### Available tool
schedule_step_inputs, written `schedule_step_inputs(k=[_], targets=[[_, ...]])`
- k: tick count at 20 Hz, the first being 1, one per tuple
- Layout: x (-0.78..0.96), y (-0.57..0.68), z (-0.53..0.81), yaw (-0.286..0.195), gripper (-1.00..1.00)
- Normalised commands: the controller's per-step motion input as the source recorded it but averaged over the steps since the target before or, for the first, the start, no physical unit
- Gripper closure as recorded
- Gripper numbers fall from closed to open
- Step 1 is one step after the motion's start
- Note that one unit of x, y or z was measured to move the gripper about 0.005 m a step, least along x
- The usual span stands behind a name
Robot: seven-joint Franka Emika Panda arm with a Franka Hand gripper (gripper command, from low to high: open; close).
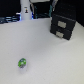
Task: Open the kcup holder, insert the kcup into the holder, and close the kcup holder
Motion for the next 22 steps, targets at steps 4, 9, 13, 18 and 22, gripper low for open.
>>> schedule_step_inputs(k=[4, 9, 13, 18, 22], targets=[[-0.23, 0.53, 0.15, -0.124, -1.0], [-0.25, 0.71, 0.07, -0.154, -1.0], [-0.21, 0.74, 0.01, -0.165, -1.0], [-0.27, 0.76, -0.06, -0.148, -1.0], [-0.32, 0.74, -0.13, -0.143, -1.0]])
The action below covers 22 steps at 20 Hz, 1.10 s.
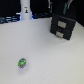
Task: Open the kcup holder, insert the kcup into the holder, and close the kcup holder
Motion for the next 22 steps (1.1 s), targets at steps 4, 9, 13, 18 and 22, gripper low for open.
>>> schedule_step_inputs(k=[4, 9, 13, 18, 22], targets=[[-0.34, 0.68, -0.21, -0.148, -1.0], [-0.31, 0.62, -0.28, -0.154, -1.0], [-0.29, 0.55, -0.33, -0.161, -1.0], [-0.3, 0.39, -0.36, -0.169, -1.0], [-0.37, 0.17, -0.38, -0.17, -1.0]])
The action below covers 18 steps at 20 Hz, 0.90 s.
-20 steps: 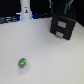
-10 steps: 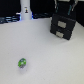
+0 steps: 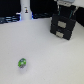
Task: Open the kcup holder, insert the kcup into the holder, and close the kcup holder
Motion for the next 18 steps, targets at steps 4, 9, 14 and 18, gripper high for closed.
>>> schedule_step_inputs(k=[4, 9, 14, 18], targets=[[-0.4, 0.06, -0.42, -0.128, -1.0], [-0.32, 0.33, -0.36, -0.14, -1.0], [-0.35, 0.17, -0.4, -0.092, -1.0], [-0.32, 0.09, -0.39, -0.055, -1.0]])
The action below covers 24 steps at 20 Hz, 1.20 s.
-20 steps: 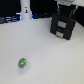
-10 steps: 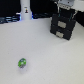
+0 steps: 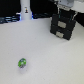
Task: Open the kcup holder, insert the kcup into the holder, and close the kcup holder
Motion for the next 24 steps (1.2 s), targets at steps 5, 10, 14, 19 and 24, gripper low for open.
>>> schedule_step_inputs(k=[5, 10, 14, 19, 24], targets=[[-0.14, 0.01, -0.28, -0.037, -1.0], [0.3, -0.3, 0.52, -0.024, -1.0], [-0.04, -0.11, 0.02, -0.028, -1.0], [-0.12, 0.12, -0.3, -0.042, -1.0], [-0.14, 0.19, -0.42, -0.024, -1.0]])
